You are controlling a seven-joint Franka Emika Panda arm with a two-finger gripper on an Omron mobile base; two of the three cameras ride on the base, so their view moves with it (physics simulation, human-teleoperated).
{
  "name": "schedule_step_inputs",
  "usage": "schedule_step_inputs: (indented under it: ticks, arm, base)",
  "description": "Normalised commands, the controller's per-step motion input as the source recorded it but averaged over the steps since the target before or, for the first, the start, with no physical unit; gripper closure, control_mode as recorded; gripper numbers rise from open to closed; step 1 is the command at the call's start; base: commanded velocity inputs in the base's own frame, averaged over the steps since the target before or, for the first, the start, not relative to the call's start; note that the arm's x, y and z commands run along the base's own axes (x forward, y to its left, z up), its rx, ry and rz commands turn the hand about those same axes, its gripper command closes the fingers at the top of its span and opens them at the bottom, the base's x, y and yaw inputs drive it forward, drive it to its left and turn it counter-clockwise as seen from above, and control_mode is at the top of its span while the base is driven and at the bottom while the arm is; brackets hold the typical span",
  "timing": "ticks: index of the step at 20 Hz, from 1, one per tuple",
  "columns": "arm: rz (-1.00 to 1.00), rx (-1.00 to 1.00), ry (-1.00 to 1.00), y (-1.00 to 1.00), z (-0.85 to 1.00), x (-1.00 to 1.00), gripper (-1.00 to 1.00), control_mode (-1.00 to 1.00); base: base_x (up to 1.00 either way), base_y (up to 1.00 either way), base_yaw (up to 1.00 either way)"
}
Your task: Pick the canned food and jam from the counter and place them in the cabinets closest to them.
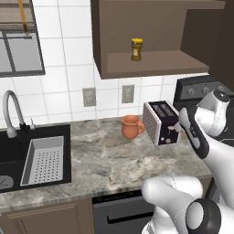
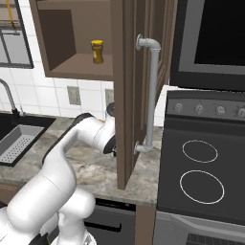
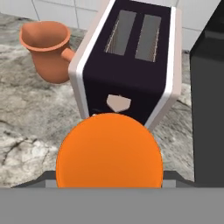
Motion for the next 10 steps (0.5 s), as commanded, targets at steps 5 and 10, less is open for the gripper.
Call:
schedule_step_inputs:
  ticks: [5, 10]
  arm:
    - [0.00, 0.00, -0.05, 0.09, 0.37, -0.03, 1.00, -1.00]
    - [0.00, 0.00, -0.02, 0.16, 0.40, 0.00, 1.00, -1.00]
  base:
    - [0.00, 0.00, 0.00]
    - [0.00, 0.00, 0.00]
